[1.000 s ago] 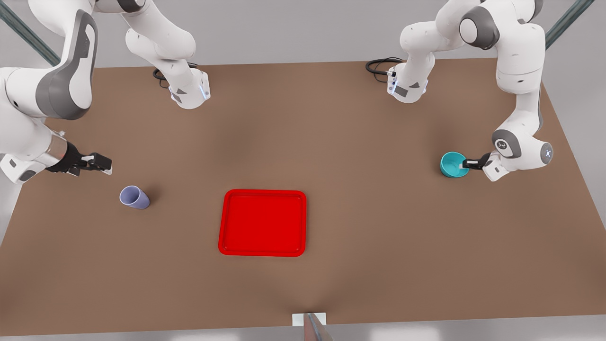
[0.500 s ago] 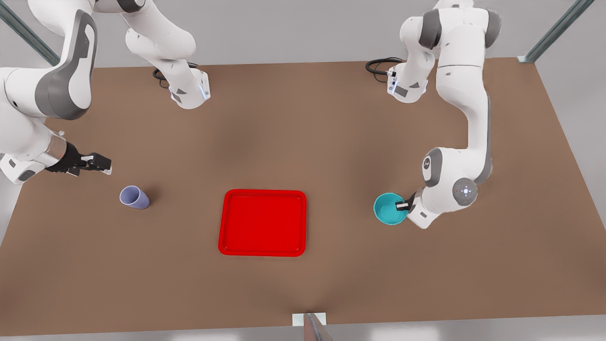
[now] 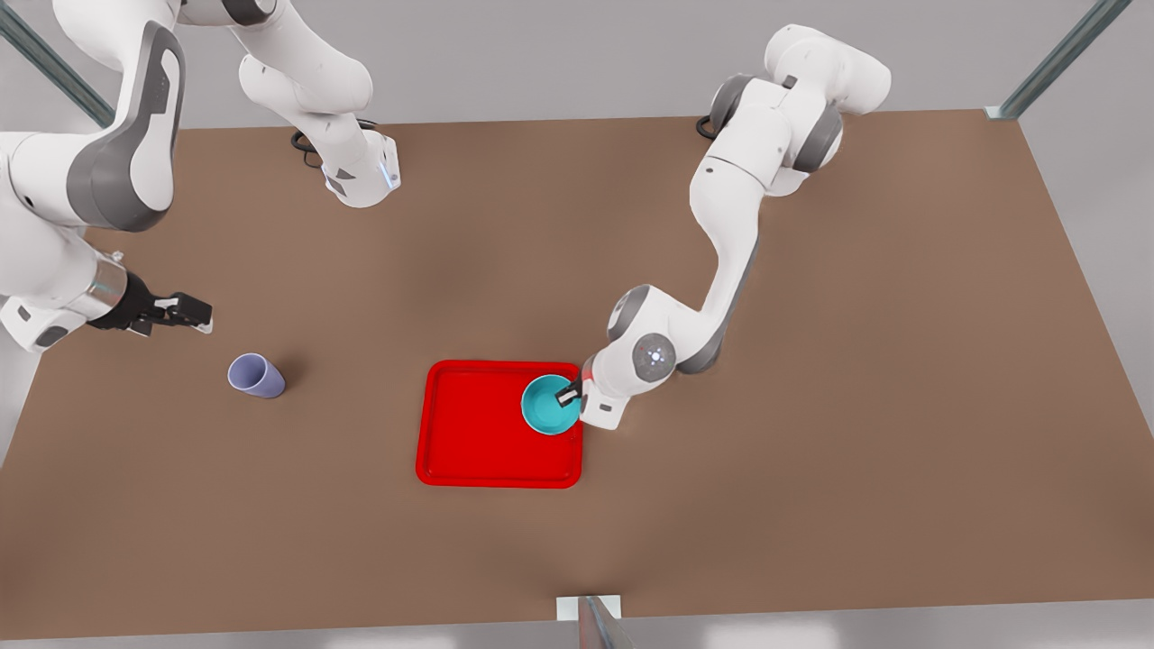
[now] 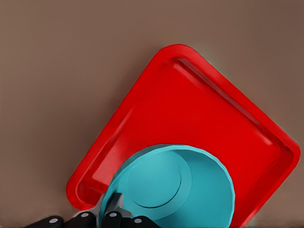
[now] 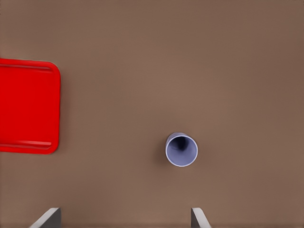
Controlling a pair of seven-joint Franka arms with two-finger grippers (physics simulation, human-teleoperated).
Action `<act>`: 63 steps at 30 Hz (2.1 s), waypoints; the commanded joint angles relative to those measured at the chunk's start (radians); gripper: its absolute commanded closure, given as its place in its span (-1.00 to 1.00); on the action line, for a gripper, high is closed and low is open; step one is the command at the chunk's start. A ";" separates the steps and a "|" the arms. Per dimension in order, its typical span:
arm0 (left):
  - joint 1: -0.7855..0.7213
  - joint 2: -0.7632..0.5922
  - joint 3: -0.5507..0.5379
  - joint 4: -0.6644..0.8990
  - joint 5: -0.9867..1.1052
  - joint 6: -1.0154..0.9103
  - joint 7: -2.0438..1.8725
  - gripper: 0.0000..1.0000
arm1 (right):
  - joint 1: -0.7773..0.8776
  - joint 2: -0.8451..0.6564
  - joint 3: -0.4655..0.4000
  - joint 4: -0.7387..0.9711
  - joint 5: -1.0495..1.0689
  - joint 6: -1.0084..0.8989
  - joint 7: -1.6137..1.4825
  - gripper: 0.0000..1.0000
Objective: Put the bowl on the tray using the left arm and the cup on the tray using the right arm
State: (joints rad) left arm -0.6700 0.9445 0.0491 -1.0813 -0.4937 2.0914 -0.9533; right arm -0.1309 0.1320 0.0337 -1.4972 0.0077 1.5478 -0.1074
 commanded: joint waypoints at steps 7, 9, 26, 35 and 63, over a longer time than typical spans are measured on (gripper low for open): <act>-0.013 0.045 0.000 0.000 -0.071 0.072 0.025 -1.00 | 0.001 0.001 0.000 0.000 0.000 0.000 0.000 -1.00; -0.008 0.045 0.000 0.000 -0.072 0.072 0.028 -1.00 | 0.001 0.001 0.002 0.000 0.000 0.000 0.000 -1.00; 0.418 -0.788 0.061 -0.506 0.534 -0.580 0.881 -1.00 | -0.144 0.175 -0.025 -0.351 0.002 0.344 -0.046 -1.00; 0.432 -0.759 0.067 -0.466 0.526 -0.616 0.880 -1.00 | -0.179 0.250 -0.026 -0.388 -0.002 0.463 -0.058 -1.00; 0.434 -0.727 0.072 -0.468 0.515 -0.616 0.880 -1.00 | -0.196 0.316 -0.026 -0.468 -0.009 0.589 -0.072 0.57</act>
State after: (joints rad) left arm -0.2363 0.2165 0.1212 -1.5493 0.0216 1.4757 -0.0736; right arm -0.3267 0.4479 0.0077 -1.9659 -0.0013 2.1368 -0.1796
